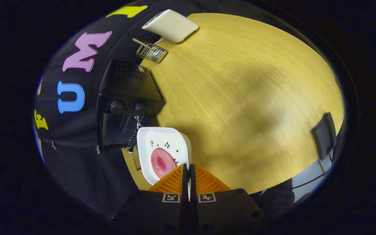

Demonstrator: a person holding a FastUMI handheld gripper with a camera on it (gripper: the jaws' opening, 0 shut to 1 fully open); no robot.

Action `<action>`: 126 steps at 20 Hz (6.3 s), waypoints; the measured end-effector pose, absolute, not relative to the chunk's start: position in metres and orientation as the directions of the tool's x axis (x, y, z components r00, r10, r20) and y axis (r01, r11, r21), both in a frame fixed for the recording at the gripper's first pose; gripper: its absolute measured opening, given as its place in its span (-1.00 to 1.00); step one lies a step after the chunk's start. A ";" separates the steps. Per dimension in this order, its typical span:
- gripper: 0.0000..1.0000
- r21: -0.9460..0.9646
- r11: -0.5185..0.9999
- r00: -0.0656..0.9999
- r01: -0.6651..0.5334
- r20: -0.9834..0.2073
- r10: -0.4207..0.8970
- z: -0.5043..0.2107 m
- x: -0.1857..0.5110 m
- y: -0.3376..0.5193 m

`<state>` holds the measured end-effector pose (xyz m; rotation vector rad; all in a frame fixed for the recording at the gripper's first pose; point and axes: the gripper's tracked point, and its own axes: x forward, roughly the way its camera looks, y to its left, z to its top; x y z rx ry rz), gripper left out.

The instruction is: Open the toaster oven, put the food inside, and close the toaster oven door.

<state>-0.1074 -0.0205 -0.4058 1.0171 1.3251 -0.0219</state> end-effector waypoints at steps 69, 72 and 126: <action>0.98 0.198 0.978 0.369 0.059 -0.915 0.163 -0.402 -0.111 0.197; 0.98 0.189 0.981 0.310 0.037 -0.936 0.169 -0.423 -0.117 0.209; 0.97 0.027 0.999 0.937 -0.030 -0.348 0.037 -0.173 0.003 0.098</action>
